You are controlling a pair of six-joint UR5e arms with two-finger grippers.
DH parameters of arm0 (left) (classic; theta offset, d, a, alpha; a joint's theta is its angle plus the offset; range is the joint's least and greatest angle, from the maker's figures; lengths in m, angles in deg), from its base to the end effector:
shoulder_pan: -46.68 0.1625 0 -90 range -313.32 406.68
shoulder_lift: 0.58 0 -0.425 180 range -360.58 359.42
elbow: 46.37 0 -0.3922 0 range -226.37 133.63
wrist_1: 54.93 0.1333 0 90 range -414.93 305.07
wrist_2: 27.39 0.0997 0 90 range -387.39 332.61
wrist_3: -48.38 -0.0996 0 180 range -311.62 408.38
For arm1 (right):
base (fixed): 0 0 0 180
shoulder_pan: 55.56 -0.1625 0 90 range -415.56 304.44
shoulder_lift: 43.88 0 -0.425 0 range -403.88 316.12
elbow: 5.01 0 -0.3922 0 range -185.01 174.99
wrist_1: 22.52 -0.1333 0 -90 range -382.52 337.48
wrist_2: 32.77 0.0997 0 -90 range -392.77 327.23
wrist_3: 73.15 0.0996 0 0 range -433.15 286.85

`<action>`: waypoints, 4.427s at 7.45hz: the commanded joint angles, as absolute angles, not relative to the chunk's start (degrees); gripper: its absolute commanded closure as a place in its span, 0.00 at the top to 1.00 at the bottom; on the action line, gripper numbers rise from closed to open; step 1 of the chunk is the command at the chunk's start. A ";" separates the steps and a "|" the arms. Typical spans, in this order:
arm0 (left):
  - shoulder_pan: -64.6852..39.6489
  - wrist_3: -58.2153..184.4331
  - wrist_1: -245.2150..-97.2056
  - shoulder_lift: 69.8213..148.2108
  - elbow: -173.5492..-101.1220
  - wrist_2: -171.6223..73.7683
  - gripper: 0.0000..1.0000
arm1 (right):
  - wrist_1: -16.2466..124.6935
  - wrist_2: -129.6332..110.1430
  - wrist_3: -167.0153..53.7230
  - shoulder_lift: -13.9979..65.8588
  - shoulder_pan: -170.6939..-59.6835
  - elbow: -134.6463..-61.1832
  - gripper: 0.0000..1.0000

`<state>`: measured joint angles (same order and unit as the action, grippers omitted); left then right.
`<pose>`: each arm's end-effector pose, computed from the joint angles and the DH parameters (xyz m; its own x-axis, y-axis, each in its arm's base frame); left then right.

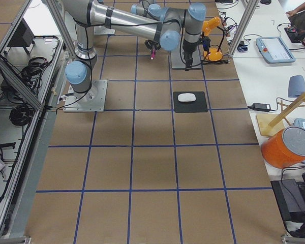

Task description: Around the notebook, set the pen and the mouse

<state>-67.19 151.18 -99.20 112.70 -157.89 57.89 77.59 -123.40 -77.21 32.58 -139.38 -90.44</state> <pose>-0.3510 -0.4435 0.1789 -0.1928 -0.9812 -0.0024 -0.9778 0.1919 0.0838 0.0681 -0.5994 0.4169 -0.9992 0.0372 0.0124 0.0370 0.9991 -0.0191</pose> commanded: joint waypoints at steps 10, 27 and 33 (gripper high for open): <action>-47.47 54.78 -139.74 86.45 -141.99 63.31 1.00 | 68.71 -123.30 -73.59 43.48 -142.04 -90.35 1.00; -44.64 51.90 -143.26 86.35 -138.92 63.04 1.00 | 66.16 -123.46 -66.91 43.22 -145.47 -91.49 1.00; -44.73 51.81 -143.79 85.20 -138.92 63.31 1.00 | 67.21 -124.08 -67.35 41.46 -143.71 -91.84 1.00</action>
<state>-44.70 51.81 -143.64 85.42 -138.93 63.31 67.18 -123.54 -67.31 41.68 -144.06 -91.84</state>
